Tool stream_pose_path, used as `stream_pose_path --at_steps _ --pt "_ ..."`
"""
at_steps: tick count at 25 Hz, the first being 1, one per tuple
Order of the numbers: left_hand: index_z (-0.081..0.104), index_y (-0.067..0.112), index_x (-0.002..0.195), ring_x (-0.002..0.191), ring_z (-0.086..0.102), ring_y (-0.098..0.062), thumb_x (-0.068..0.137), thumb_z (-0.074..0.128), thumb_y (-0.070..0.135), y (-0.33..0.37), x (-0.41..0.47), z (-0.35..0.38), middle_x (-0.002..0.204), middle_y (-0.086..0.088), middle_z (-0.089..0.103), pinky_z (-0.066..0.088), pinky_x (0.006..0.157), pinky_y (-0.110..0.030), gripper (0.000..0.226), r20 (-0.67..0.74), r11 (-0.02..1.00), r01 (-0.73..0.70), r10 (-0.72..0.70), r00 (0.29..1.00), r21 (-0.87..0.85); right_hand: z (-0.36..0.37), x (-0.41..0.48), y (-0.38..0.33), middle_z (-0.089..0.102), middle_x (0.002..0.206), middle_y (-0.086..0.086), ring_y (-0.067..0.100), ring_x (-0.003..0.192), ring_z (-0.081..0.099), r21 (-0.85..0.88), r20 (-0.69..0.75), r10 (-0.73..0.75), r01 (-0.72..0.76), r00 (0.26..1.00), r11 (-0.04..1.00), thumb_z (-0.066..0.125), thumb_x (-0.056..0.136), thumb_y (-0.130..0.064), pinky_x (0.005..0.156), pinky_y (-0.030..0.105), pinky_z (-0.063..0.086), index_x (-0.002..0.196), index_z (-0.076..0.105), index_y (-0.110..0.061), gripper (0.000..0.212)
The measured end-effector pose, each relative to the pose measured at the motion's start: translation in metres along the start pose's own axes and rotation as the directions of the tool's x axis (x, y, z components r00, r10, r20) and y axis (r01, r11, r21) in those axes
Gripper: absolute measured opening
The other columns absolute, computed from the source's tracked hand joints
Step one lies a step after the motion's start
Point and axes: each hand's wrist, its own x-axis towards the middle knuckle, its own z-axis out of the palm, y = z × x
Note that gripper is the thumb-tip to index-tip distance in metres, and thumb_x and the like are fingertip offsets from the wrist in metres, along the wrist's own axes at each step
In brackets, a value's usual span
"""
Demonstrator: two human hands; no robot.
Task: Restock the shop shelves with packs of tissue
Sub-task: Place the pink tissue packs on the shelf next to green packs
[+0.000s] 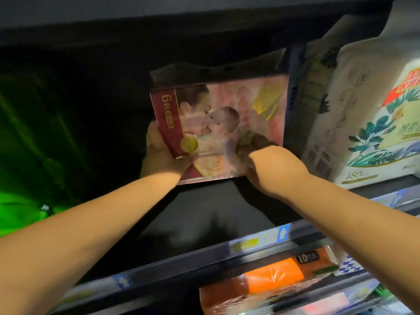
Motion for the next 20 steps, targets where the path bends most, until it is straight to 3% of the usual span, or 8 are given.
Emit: stream_pose_path --at_steps 3,6,9,12,17,20 --pt "0.021 0.018 0.143 0.114 0.052 -0.019 0.066 0.084 0.029 0.001 0.007 0.006 0.141 -0.005 0.039 0.043 0.094 -0.031 0.100 0.013 0.999 0.017 -0.017 1.000 -0.030 0.008 0.008 0.002 0.063 0.106 0.010 0.031 0.095 0.058 -0.037 0.095 0.047 -0.044 0.994 0.998 0.048 0.093 -0.030 0.070 0.032 0.038 0.102 0.063 -0.014 0.024" --pt "0.020 0.017 0.146 0.119 0.050 -0.022 0.068 0.084 0.019 0.006 0.013 0.016 0.139 -0.008 0.036 0.036 0.092 -0.023 0.101 -0.005 0.998 -0.027 0.026 1.000 -0.052 0.021 0.024 0.006 0.058 0.119 0.012 0.030 0.101 0.056 -0.106 0.258 0.088 -0.062 0.962 0.992 0.046 0.096 -0.036 0.079 0.035 0.046 0.118 0.059 -0.013 0.035" --pt "0.012 0.018 0.150 0.123 0.045 -0.028 0.071 0.083 0.021 0.007 0.025 0.027 0.142 -0.013 0.030 0.037 0.095 -0.027 0.106 0.022 1.000 0.004 -0.004 1.000 -0.015 0.029 0.042 0.014 0.032 0.148 0.016 0.035 0.126 0.044 -0.030 0.347 0.103 -0.099 0.932 0.995 0.051 0.094 -0.038 0.102 0.045 0.043 0.146 0.033 -0.021 0.058" --pt "0.007 0.019 0.151 0.121 0.048 -0.039 0.074 0.081 0.028 0.010 0.035 0.036 0.145 -0.019 0.026 0.042 0.095 -0.039 0.107 0.032 0.996 0.049 -0.052 0.998 0.069 0.035 0.058 0.018 0.002 0.160 0.016 0.037 0.140 0.028 0.028 0.363 0.082 -0.098 0.928 0.995 0.058 0.092 -0.039 0.111 0.047 0.034 0.153 0.007 -0.030 0.081" --pt "0.002 0.016 0.152 0.124 0.044 -0.045 0.078 0.077 0.020 0.012 0.047 0.053 0.149 -0.025 0.018 0.040 0.098 -0.044 0.106 0.098 0.988 0.045 -0.060 0.993 0.147 0.052 0.080 0.029 0.025 0.155 0.014 0.034 0.136 0.036 0.047 0.336 0.083 -0.105 0.938 0.993 0.059 0.089 -0.047 0.108 0.044 0.039 0.153 0.012 -0.021 0.083" --pt "0.001 0.023 0.152 0.125 0.044 -0.045 0.079 0.076 0.020 0.009 0.053 0.060 0.153 -0.023 0.014 0.040 0.099 -0.045 0.104 0.108 0.991 0.051 -0.065 0.992 0.126 0.059 0.088 0.036 0.029 0.154 0.013 0.034 0.135 0.037 0.041 0.324 0.102 -0.121 0.941 0.992 0.060 0.086 -0.052 0.108 0.045 0.040 0.154 0.011 -0.022 0.088"
